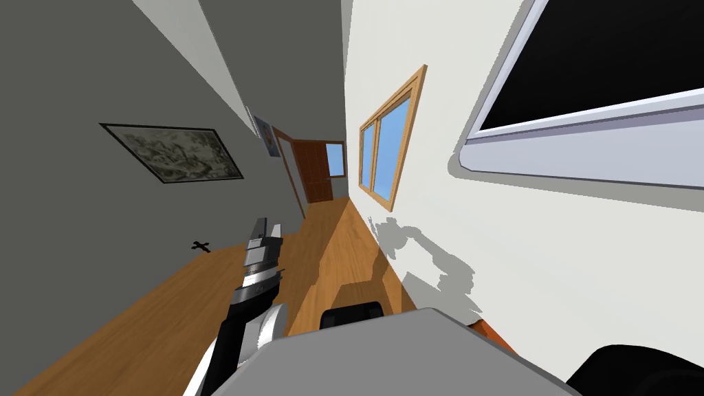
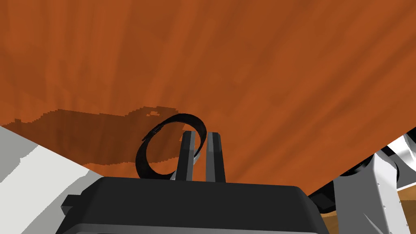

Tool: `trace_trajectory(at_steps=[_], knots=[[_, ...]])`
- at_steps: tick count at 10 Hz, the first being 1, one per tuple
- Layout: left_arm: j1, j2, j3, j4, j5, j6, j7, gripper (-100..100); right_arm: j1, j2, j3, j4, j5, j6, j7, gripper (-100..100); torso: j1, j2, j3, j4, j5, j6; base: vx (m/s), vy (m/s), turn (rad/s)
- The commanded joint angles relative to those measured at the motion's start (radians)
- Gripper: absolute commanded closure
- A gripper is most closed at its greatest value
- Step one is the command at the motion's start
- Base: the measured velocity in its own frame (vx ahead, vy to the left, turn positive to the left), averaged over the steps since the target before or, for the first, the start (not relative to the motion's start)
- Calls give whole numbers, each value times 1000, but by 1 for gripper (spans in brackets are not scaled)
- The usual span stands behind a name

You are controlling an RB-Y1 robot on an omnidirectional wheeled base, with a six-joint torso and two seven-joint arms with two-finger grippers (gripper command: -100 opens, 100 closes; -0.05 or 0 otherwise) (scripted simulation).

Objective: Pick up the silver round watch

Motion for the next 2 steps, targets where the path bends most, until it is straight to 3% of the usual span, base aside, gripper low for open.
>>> trace_trajectory(at_steps=[1,2], knots=[[0,0,0,0,0,0,0,0,0,0,0,0,0,0,0,100,0,0,0,0,0,0,9,18,-2],[0,0,0,0,0,0,0,0,1,0,-2,0,0,-3,2,0,-2,1,1,0,0,0,0,0,0]])
